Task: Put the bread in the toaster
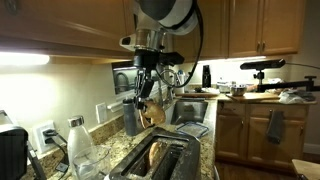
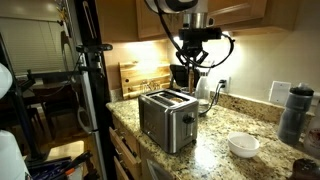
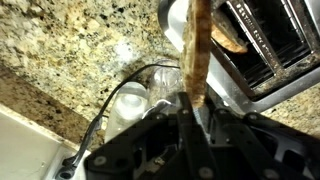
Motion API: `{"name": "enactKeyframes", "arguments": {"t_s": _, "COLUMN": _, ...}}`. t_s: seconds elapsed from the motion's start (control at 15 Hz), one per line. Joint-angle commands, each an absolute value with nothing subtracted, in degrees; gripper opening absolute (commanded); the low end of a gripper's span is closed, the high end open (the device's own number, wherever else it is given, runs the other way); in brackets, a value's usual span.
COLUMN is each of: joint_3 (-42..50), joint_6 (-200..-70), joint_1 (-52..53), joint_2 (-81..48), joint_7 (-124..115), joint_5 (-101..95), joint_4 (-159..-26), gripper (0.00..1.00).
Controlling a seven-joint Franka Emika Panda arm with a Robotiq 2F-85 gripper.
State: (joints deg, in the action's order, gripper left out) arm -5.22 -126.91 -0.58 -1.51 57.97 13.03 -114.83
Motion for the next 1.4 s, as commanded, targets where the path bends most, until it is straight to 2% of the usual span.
{"name": "enactKeyframes", "arguments": {"t_s": 0.0, "joint_3": -4.42, "joint_6": -124.60, "joint_1": 0.53, "joint_2": 3.86, "joint_7": 63.15, "joint_5": 15.40, "joint_4": -120.43, "gripper": 0.09}}
{"name": "enactKeyframes", "arguments": {"t_s": 0.73, "joint_3": -1.96, "joint_6": -111.48, "joint_1": 1.58, "joint_2": 8.77, "joint_7": 75.06, "joint_5": 21.32, "joint_4": -122.01, "gripper": 0.09}}
{"name": "enactKeyframes", "arguments": {"t_s": 1.33, "joint_3": -1.87, "joint_6": -110.87, "joint_1": 2.11, "joint_2": 7.25, "joint_7": 86.80, "joint_5": 24.02, "joint_4": -124.02, "gripper": 0.10}}
